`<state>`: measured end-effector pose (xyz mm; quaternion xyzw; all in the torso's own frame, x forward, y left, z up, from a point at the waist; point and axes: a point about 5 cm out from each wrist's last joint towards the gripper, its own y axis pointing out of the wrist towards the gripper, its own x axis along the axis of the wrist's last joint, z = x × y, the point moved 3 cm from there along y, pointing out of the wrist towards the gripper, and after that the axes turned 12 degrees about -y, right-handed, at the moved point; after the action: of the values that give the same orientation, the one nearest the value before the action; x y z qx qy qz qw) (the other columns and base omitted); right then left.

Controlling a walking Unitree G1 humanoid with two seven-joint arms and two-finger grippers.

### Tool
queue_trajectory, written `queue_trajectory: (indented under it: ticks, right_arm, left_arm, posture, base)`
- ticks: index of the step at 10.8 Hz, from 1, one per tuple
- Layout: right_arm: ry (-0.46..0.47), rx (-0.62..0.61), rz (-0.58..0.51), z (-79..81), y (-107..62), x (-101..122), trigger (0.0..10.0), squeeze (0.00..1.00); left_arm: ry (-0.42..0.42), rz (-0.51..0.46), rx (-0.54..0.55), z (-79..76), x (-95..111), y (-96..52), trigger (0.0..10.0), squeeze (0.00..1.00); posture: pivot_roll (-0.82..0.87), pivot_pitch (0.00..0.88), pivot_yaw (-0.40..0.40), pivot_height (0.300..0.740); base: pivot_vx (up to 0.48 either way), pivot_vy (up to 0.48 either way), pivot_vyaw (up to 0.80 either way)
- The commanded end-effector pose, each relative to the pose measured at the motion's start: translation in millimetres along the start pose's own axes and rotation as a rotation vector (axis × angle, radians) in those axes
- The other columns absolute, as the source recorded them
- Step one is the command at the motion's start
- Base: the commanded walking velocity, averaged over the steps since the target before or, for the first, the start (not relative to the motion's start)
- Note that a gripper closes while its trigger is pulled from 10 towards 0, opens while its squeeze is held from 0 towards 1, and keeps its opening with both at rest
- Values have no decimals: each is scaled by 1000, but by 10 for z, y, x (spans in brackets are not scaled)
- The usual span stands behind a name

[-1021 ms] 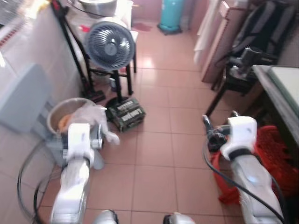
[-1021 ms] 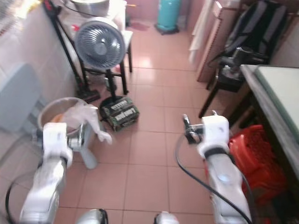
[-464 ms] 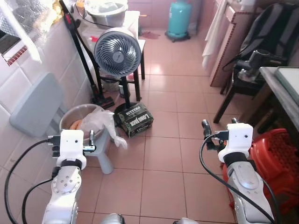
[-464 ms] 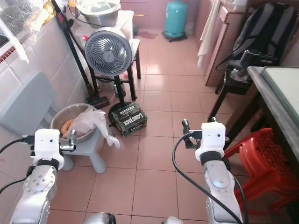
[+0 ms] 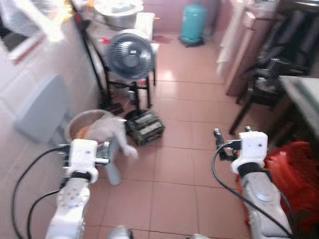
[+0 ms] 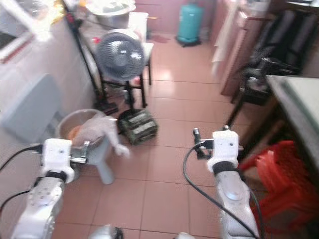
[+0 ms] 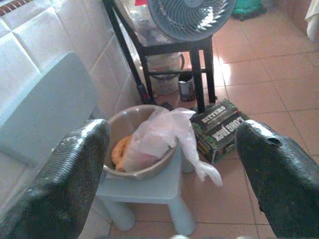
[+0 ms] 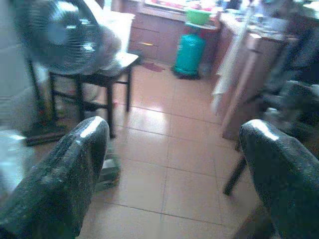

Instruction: Setting the table

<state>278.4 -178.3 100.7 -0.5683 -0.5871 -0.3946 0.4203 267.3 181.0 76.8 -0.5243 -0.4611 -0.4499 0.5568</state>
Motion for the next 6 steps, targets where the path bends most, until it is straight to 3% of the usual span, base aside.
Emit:
queue_trajectory:
  ticks: [1, 6]
  right_arm:
    - [3, 18, -18, 59, 19, 53, 10000, 0]
    - [17, -4, -25, 120, 87, 56, 10000, 0]
  left_arm:
    - [10, -30, -1, -15, 72, 26, 10000, 0]
    - [-29, -87, -27, -231, 229, 151, 10000, 0]
  posture:
    - [-39, 77, 34, 740]
    - [-40, 100, 59, 740]
  base:
    - [0, 480, 0]
    - [0, 480, 0]
